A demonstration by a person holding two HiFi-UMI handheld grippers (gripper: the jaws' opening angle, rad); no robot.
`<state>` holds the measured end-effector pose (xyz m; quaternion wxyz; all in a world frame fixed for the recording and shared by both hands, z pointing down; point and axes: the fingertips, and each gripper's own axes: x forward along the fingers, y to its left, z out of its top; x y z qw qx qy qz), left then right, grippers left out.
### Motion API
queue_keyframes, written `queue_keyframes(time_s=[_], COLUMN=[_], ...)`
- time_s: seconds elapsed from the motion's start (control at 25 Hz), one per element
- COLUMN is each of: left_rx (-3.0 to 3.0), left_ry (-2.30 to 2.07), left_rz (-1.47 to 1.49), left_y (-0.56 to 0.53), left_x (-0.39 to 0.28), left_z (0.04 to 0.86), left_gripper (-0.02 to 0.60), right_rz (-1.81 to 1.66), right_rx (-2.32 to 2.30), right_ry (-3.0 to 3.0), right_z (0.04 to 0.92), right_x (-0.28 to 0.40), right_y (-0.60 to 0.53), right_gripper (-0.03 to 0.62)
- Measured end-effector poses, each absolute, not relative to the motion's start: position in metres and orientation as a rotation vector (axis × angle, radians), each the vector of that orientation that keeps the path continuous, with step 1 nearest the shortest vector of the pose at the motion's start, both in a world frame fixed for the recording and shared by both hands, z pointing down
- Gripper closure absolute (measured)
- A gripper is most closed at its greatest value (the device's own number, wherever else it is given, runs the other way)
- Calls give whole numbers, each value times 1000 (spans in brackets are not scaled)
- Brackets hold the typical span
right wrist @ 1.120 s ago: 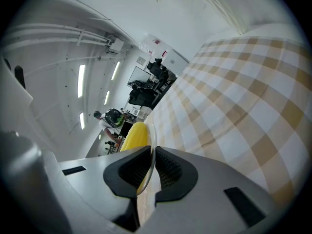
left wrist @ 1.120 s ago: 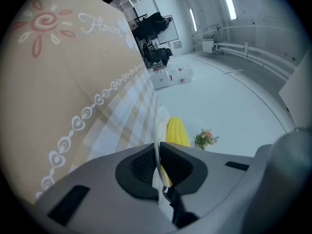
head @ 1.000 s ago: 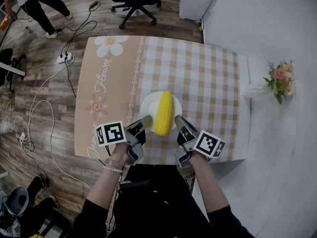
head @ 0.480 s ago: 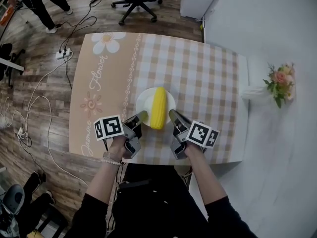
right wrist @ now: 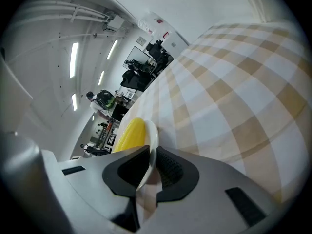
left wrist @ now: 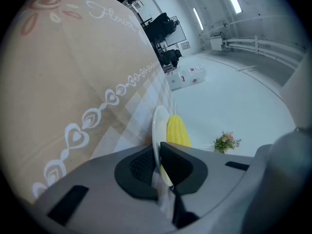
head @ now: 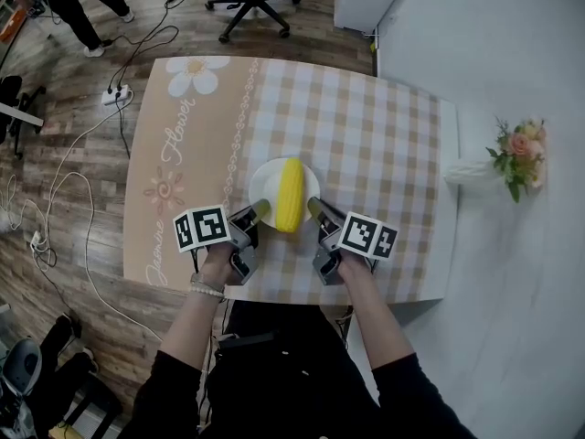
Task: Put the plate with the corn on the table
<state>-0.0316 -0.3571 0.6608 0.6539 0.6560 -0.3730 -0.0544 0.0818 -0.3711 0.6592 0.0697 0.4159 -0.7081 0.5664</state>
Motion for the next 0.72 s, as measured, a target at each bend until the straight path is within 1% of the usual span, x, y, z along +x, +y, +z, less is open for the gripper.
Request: queue_keyframes(time_s=[0.6, 0.72], left_rx=[1462, 1479], left_ry=[-853, -862], left_rz=[1, 61], left_y=[-356, -355], left_x=[-26, -26], left_z=[666, 667], left_gripper=[552, 541], right_rz=[1758, 1744], right_rx=[1271, 1263], right_ry=[-2011, -1999], right_z=[669, 670], right_x=[86, 86], right_y=[-373, -373], right_gripper=[519, 517])
